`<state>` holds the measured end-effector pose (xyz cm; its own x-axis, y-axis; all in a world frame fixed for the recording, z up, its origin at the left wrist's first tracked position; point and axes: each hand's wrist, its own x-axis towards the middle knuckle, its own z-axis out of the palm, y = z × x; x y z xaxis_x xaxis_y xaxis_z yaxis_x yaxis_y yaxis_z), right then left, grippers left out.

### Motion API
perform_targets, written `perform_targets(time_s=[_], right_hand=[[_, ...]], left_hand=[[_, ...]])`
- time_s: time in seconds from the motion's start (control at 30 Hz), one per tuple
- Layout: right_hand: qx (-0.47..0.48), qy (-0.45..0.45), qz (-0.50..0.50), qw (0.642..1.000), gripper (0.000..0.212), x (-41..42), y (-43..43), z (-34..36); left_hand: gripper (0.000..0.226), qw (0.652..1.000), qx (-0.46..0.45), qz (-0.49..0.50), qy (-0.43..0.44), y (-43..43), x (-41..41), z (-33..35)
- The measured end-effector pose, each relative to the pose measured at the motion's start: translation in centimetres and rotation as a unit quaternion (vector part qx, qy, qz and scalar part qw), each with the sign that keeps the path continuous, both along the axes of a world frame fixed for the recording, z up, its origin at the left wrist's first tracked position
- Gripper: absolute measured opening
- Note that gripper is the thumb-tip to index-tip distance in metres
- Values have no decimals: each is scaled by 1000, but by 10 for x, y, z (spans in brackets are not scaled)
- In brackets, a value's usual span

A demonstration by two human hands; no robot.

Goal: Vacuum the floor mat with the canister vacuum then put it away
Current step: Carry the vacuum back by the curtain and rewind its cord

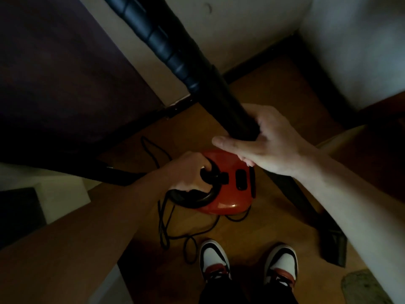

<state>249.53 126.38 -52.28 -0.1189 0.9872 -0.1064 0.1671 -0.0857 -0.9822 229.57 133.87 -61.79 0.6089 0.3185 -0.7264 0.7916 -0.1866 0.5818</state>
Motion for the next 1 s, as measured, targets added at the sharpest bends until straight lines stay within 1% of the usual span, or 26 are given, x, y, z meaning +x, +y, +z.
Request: perform_targets(time_s=[0.07,0.2,0.33,0.47,0.6,0.73,0.77,0.87,1.0], right_hand=[[8,2,-13,1000,27,2,-3,12],[-13,52,-50,997,24,13,-10,53],[-33,90,-63,993,23,26,-22,119],[-34,100,-70,992,22,36,-47,197],[-27,77,-92,992,22,45,-78,285],[-12,36,-132,991,36,56,-99,369],[-7,23,-141,990,35,59,-103,387],[8,-19,-167,986,20,68,-111,438],[33,-69,-208,975,19,72,-119,500]], left_hand=[[30,1000,-2,31,1,-3,2,23],[22,999,22,30,6,-15,11,83],[26,999,49,24,-2,-31,27,159],[23,997,42,62,-11,-47,37,245],[22,993,58,95,-33,-66,38,339],[22,984,83,147,-50,-87,31,429],[24,981,93,161,-57,-92,29,449],[22,969,127,199,-68,-108,23,510],[14,953,165,244,-74,-125,18,584]])
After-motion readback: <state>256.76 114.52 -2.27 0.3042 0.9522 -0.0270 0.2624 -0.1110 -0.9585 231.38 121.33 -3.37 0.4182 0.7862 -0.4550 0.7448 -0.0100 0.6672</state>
